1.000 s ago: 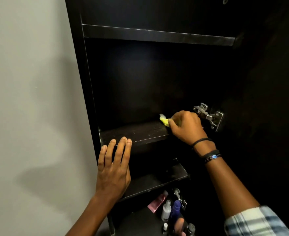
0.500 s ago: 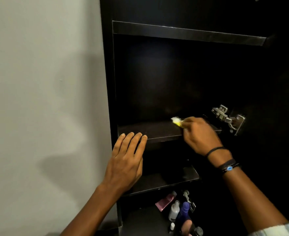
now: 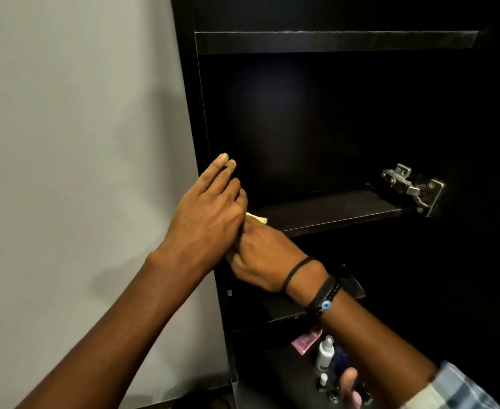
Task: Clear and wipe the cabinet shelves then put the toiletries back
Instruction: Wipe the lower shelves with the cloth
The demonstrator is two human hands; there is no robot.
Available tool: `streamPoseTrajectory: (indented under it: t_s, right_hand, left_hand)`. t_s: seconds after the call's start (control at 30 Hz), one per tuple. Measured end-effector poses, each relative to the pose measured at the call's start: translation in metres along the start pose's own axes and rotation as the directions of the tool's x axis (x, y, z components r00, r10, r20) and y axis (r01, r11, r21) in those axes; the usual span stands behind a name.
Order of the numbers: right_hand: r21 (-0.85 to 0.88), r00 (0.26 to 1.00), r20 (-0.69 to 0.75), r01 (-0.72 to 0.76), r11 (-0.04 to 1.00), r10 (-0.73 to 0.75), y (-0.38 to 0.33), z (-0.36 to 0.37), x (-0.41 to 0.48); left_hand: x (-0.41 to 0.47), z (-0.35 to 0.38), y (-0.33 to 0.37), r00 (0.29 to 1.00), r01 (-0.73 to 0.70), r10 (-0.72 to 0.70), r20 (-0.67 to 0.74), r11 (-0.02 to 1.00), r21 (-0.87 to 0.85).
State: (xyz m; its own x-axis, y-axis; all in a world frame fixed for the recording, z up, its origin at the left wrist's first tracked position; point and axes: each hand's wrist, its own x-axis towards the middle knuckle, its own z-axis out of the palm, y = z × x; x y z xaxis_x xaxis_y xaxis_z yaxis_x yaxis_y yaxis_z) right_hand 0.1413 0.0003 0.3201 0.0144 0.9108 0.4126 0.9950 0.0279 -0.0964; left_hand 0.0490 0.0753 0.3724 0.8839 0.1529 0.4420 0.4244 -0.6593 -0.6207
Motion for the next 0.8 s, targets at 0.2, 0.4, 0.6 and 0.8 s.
streamPoseTrajectory:
  t_s: [0.2,0.4,0.6,0.8]
  right_hand:
    - [-0.121,0.885,0.063,-0.453,0.883,0.462,0.140,-0.038,-0.036]
    - [-0.137,0.701,-0.024,-0.709,0.692,0.713,0.159,-0.052,-0.034]
    - [0.015,1.000,0.002,-0.015,1.000,0.015,0.010,-0.005,-0.004]
    - [-0.082,0.940,0.026,-0.339,0.937,0.342,0.113,-0.029,-0.039]
  left_hand:
    - [-0.010,0.001,-0.002,0.988,-0.084,0.081,0.129,0.996,0.021]
    - [-0.009,0.001,0.007,0.995,-0.040,0.049,0.086,0.994,-0.103]
    - [0.015,-0.006,0.020,0.998,-0.004,-0.037,-0.051,0.771,-0.637]
    - [0.047,0.034,0.039,0.971,0.099,-0.240,0.016,0.339,-0.935]
